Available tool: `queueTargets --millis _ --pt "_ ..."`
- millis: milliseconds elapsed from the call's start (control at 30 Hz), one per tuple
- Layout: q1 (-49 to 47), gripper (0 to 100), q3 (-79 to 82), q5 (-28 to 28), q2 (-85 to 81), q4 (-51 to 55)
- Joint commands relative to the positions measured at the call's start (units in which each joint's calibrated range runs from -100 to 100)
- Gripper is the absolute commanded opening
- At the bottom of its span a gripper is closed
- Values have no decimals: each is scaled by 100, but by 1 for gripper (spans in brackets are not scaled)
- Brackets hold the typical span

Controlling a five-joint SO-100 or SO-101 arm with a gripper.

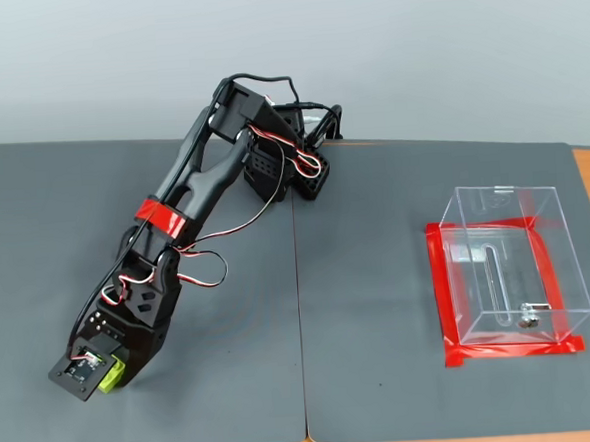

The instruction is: Pick the green lego block and place it into the transparent box

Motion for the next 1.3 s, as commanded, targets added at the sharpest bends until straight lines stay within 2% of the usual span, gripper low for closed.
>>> queueTargets --millis 0,467,567,600,733,1100,1267 --pt "18 32 -278 18 -103 3" --pt "55 32 -314 8 -95 107" --pt "55 22 -477 -8 -61 280" --pt "55 14 -459 -13 -61 280" --pt "55 11 -459 -13 -61 280" --pt "55 11 -450 -13 -61 280" --pt "63 2 -450 -13 -61 280"
